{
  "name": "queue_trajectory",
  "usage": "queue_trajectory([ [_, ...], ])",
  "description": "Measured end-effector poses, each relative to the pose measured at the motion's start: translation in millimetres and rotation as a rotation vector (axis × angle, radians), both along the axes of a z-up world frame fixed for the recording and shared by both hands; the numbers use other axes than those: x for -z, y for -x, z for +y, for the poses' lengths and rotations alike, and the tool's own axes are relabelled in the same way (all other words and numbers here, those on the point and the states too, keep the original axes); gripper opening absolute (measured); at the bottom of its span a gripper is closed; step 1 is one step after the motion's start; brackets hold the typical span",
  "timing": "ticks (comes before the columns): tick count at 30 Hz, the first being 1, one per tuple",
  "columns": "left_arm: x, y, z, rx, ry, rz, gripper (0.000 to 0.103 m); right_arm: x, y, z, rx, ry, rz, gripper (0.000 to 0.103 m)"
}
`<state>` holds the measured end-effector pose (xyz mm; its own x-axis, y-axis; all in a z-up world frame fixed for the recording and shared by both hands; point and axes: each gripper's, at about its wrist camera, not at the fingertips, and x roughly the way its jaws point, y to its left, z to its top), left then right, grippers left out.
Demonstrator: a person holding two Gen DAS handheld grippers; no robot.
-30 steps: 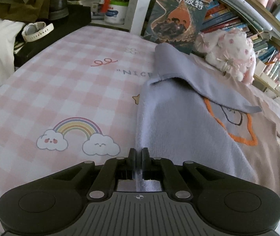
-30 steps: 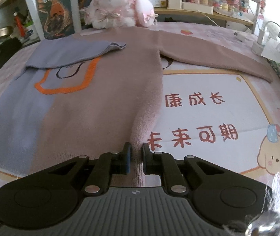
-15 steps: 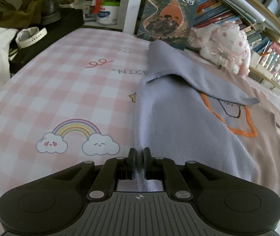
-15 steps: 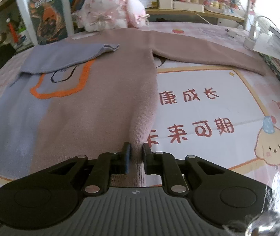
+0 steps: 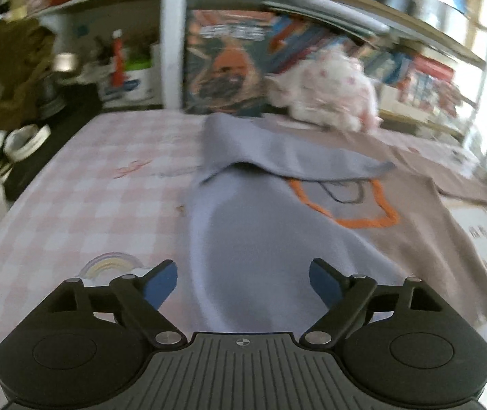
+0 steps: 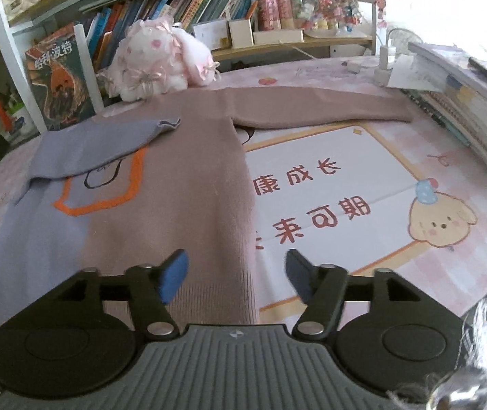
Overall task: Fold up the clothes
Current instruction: 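Move the right tool over to the beige sleeve cuff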
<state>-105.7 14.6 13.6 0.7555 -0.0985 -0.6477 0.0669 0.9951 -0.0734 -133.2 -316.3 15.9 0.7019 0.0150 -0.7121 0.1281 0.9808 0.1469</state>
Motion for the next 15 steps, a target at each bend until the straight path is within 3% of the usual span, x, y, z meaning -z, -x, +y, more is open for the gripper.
queue_trajectory([
  [3,4,3,-15,0.043,-0.001,0.004,0.091,-2,11,-1,0.005,0.041,0.003,0.079],
  [8,12,4,-35,0.087,-0.019,0.034,0.091,3,20,-22,0.083,0.019,0.033,0.080],
  [15,12,1,-39,-0.004,-0.025,0.039,0.094,6,1,-59,0.147,-0.016,0.021,0.080],
])
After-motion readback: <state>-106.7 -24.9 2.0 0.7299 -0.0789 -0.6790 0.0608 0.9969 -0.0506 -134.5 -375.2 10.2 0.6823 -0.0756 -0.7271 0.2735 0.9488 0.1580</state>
